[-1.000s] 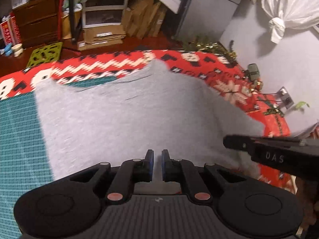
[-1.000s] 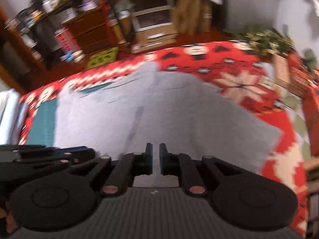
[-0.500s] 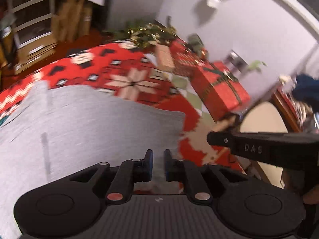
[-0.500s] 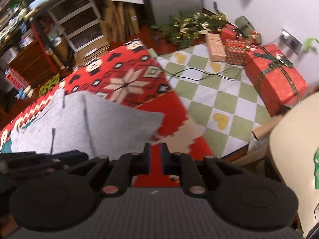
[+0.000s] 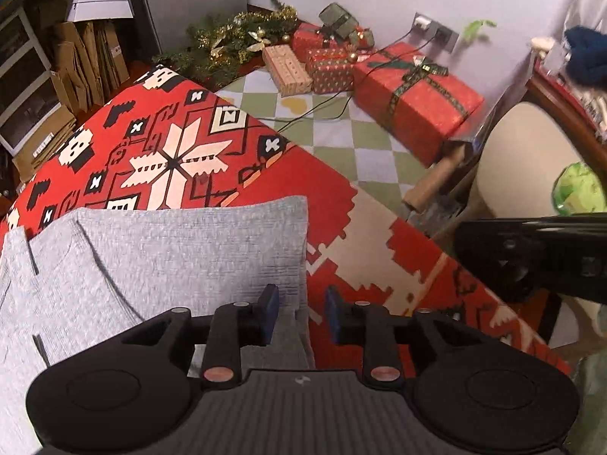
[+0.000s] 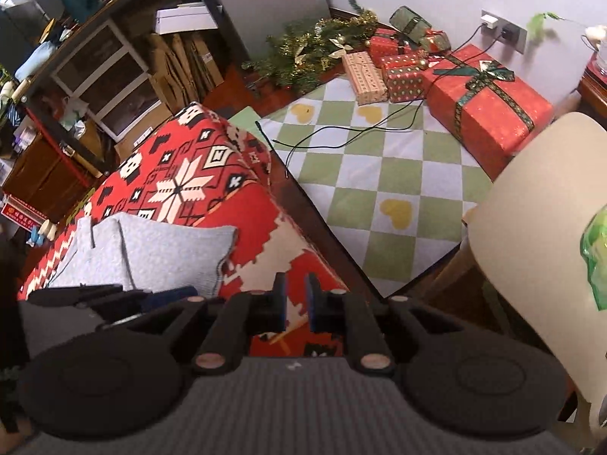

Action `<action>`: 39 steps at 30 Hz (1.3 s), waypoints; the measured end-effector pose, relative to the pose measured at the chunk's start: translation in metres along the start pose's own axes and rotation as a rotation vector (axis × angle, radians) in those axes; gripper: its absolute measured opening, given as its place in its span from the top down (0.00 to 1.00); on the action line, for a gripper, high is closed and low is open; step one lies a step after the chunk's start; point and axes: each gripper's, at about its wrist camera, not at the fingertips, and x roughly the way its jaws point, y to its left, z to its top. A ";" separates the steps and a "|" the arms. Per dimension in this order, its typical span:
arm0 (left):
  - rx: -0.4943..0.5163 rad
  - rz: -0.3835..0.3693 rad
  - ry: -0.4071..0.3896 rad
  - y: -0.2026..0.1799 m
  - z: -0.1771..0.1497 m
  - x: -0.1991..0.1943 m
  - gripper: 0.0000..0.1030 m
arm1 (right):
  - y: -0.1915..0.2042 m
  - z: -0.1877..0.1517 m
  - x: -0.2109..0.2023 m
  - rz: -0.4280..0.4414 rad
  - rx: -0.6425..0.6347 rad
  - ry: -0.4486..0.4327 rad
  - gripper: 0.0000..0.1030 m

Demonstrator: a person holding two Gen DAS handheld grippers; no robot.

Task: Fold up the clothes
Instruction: 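Lift the hem with both grippers and fold it over toward the collar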

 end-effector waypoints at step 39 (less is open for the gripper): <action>-0.892 -0.123 -0.294 0.225 -0.135 -0.161 0.96 | 0.204 -0.027 0.017 0.153 -0.180 0.041 0.87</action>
